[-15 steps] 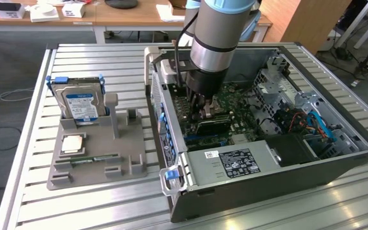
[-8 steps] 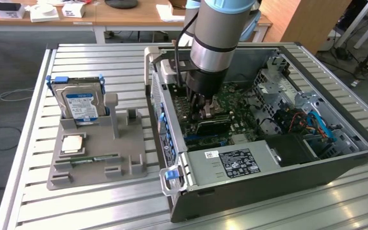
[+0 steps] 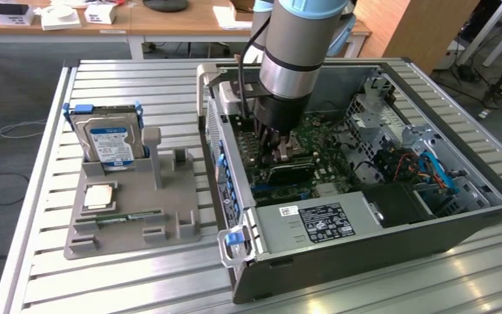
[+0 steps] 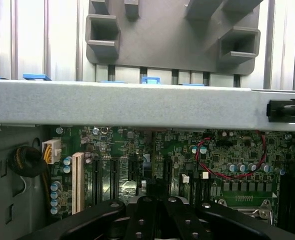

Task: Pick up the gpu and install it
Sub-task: 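Press down on the gpu until it lock into place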

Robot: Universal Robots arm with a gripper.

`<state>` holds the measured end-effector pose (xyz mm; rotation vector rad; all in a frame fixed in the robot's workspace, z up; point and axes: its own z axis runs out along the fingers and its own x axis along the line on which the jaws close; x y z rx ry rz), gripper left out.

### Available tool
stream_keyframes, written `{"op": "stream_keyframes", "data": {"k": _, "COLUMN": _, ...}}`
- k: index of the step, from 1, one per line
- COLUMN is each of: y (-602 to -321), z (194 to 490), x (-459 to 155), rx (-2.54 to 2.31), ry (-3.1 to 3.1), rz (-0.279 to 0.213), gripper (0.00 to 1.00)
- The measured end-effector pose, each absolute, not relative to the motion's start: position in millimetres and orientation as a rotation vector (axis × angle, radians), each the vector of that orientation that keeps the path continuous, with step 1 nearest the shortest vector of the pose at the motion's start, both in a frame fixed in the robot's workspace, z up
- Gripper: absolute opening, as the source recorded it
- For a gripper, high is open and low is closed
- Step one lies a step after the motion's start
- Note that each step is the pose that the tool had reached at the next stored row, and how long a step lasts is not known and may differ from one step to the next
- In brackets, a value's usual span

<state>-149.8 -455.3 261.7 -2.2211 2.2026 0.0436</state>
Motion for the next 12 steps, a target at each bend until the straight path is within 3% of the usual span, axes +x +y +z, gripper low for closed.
{"op": "stream_keyframes", "data": {"k": 12, "y": -455, "z": 272, "x": -150, "rx": -2.221, "ry": 2.202, "rz": 0.044, "gripper": 0.11}}
